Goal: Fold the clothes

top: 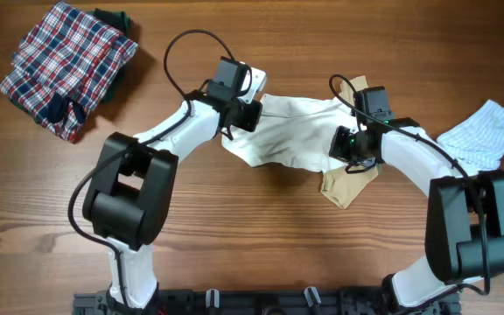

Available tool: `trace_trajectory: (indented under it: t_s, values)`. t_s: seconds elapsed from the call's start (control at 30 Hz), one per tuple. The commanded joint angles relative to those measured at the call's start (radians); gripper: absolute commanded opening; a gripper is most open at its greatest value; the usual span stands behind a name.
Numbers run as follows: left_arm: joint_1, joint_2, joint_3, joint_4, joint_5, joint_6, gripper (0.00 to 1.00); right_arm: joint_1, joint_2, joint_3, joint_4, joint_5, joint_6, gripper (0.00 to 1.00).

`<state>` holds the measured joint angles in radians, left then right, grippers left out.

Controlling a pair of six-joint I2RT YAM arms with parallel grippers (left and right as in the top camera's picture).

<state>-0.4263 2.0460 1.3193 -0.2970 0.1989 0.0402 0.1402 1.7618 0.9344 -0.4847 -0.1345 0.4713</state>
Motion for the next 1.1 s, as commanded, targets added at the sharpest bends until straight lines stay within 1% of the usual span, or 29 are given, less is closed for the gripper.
trace_trajectory:
  t_s: [0.0,0.3,0.43,0.7,0.83,1.07]
  values:
    - [0.031,0.016,-0.003,0.014,-0.01,0.008,0.14,0.001,0.028,-0.013,-0.021,-0.024,0.003,0.04]
    - [0.051,0.061,-0.003,0.016,0.003,0.008,0.13,0.014,0.028,-0.013,-0.03,-0.024,0.003,0.05]
    - [0.051,0.069,-0.003,-0.022,0.017,0.008,0.09,0.014,0.028,-0.013,-0.028,-0.024,0.003,0.04]
    - [0.052,0.069,-0.003,-0.053,0.016,0.008,0.11,0.014,0.028,-0.013,-0.026,-0.024,0.003,0.04]
    - [0.053,0.073,-0.003,0.008,-0.018,0.008,0.12,0.014,0.028,-0.013,-0.037,-0.045,0.002,0.04]
    - [0.105,0.136,-0.003,0.116,-0.018,0.008,0.12,0.014,0.028,-0.013,-0.121,-0.058,-0.001,0.04]
